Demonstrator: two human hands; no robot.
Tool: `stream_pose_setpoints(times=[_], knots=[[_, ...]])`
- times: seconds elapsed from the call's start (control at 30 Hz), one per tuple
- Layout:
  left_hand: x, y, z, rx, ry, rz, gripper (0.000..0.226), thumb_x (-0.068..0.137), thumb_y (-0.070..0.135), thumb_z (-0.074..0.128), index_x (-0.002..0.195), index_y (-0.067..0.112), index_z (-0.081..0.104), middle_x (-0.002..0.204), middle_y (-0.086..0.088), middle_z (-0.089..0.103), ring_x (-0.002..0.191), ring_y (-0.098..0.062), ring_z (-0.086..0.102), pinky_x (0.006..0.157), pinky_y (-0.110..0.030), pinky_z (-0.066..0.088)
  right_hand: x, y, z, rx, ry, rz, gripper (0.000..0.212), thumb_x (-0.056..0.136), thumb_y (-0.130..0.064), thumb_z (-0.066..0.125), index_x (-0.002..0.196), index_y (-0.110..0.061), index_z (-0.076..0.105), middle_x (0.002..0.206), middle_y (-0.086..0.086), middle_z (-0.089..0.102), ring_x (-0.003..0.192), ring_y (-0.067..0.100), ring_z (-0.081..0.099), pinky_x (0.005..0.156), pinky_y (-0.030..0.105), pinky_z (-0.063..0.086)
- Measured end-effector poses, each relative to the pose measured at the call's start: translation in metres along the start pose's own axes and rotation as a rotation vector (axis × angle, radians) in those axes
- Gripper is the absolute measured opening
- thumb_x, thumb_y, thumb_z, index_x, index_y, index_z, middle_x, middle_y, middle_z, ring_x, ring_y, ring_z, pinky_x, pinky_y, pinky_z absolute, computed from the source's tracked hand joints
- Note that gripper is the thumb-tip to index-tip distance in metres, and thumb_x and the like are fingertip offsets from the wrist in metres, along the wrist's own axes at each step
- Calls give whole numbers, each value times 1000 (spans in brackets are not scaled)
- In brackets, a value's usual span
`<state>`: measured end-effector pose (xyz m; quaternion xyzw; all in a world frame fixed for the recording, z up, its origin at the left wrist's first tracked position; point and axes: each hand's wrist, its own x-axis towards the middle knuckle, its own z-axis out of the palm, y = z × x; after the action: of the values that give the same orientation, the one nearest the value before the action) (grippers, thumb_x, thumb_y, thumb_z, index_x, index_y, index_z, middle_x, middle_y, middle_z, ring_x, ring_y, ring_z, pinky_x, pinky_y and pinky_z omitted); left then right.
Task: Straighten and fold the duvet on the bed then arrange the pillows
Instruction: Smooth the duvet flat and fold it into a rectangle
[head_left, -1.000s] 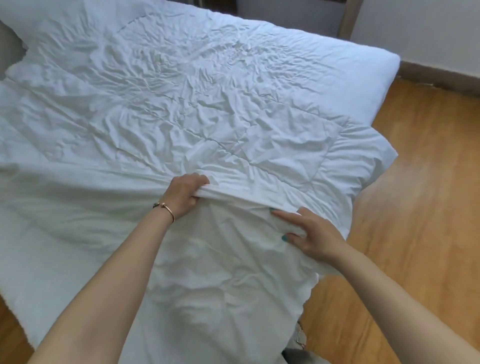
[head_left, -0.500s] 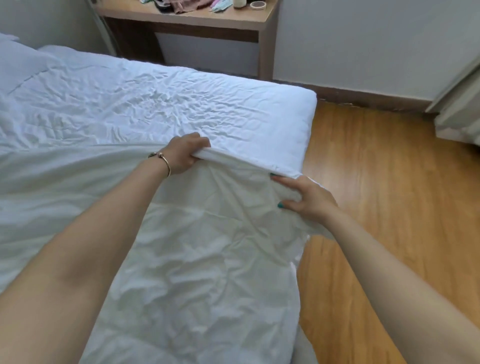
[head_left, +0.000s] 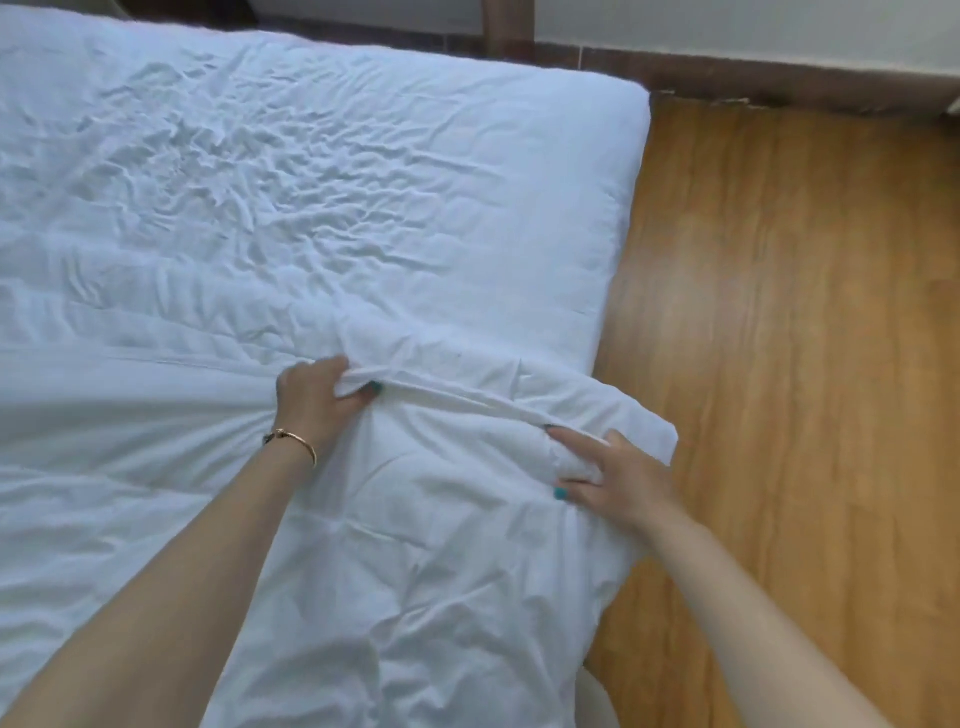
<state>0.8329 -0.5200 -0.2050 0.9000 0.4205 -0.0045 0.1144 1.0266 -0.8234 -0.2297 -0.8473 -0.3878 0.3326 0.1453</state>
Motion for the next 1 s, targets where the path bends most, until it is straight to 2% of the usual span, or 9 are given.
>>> stream_pose_setpoints(times=[0.13,0.2,0.3,0.4,0.5,0.6,0.7,0.83,1.0], knots=[[39,42,-21,-139,165,232,60,66,65,45,75,7,58,66,-13,57,75,-32,57,73,-38,32,-4,40,-48,6,350,44,69,68,-56,75,124,-70,37,87,-13,39,85,9,50,71,32,40],[58,56,-10,-43,0,246,60,69,70,45,83,13,55,77,-11,60,85,-30,56,78,-38,31,15,54,-51,24,244,126,70,68,-56,75,125,-69,37,99,-16,39,100,13,49,85,35,43],[58,52,31,289,-225,63,53,85,67,48,102,17,54,109,-13,62,108,-32,53,94,-40,32,37,56,-20,-179,-32,252,70,79,-61,63,138,-63,26,147,-4,23,133,26,25,111,42,20],[38,62,59,206,30,-53,50,92,47,53,130,16,46,135,-11,46,132,-29,36,116,-44,10,37,39,7,-123,260,247,67,87,-43,59,146,-48,28,158,4,5,140,32,12,116,54,9],[-10,85,77,-79,275,29,49,94,24,47,139,13,32,147,-17,35,139,-34,28,117,-48,16,11,10,39,-11,556,-42,55,86,-29,48,141,-29,46,153,0,18,139,28,20,114,61,16],[-85,103,91,-405,234,-15,61,93,30,49,144,12,19,152,-19,27,143,-33,24,117,-48,20,-17,-18,67,20,381,-253,55,90,-50,43,144,-37,40,158,-8,19,148,21,12,116,51,1],[-166,114,109,-157,130,-26,66,90,46,47,145,15,30,153,-16,31,143,-34,25,116,-49,20,-28,0,76,-224,186,-286,58,91,-64,33,146,-52,20,161,-16,7,149,16,0,117,55,2],[-252,127,119,11,-26,-32,70,87,60,43,147,24,38,156,-10,28,145,-30,23,117,-51,18,-27,34,60,-375,-80,-76,59,92,-70,20,139,-63,-15,152,-23,-28,147,14,-19,116,59,-1],[-320,123,118,-53,-111,-144,79,84,67,41,150,26,26,158,-11,23,145,-28,23,117,-41,15,-43,4,54,-454,-40,-126,57,99,-53,30,151,-44,11,163,-1,-2,149,29,5,116,57,10]])
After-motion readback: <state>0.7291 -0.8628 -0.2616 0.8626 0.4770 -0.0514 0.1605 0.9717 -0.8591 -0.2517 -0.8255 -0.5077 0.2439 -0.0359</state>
